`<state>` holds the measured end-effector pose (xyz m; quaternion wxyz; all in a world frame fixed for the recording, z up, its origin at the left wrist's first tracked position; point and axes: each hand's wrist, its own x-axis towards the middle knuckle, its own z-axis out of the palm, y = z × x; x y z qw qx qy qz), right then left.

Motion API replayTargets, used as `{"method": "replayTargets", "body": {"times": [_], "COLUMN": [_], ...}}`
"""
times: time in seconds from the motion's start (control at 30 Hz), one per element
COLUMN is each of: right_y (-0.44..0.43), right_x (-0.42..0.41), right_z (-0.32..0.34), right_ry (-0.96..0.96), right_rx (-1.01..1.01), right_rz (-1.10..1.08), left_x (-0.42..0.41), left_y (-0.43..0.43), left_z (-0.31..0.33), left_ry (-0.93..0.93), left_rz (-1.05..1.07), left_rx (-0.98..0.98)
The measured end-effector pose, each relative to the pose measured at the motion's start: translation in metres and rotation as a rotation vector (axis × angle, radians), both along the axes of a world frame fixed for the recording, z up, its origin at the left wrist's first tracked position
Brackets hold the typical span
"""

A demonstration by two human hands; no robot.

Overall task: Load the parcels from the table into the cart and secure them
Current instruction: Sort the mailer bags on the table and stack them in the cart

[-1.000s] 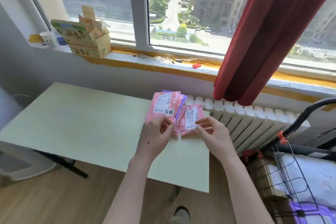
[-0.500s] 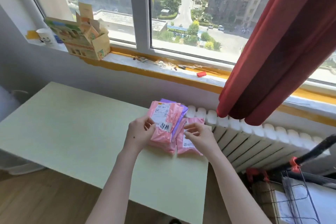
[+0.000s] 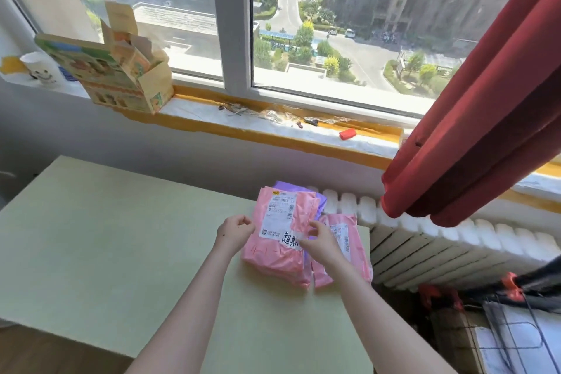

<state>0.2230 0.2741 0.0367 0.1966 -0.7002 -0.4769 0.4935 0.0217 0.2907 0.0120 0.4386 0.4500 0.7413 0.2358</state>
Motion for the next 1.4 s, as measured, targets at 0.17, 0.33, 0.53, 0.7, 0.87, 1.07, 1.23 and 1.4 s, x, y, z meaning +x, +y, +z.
{"method": "replayTargets", "body": {"times": [0.17,0.33,0.53,0.7,0.87,1.07,1.23,1.4], "right_y": [0.008,0.007,-0.007,-0.035,-0.075,-0.142,-0.211,-0.284], "right_x": [-0.020,-0.034,-0.041,-0.031,-0.003,0.049,0.100,0.150], "right_z": [-0.011,-0.022,-0.016,-0.001,0.029,0.061,0.085,0.098], "right_ry": [-0.023,-0.083,-0.124,-0.113,-0.168,-0.240,-0.257,-0.312], "right_rx": [-0.024,-0.014,0.084,0.181,0.299,0.423,0.469,0.496], "right_rz": [-0.110,-0.202,-0.254,-0.322,-0.388,-0.506,-0.599,-0.659], "left_x": [-0.016,-0.028,-0.041,-0.036,-0.005,0.057,0.115,0.176], "left_y": [0.021,0.031,0.030,0.017,-0.002,-0.039,-0.086,-0.145], "left_z": [-0.040,-0.059,-0.045,-0.006,0.032,0.069,0.098,0.114], "left_ry": [-0.124,-0.240,-0.237,-0.305,-0.372,-0.424,-0.441,-0.460], "left_rz": [-0.034,-0.038,-0.150,-0.178,-0.250,-0.392,-0.509,-0.593], "left_rx": [-0.195,-0.275,-0.143,-0.028,0.077,0.199,0.291,0.323]}}
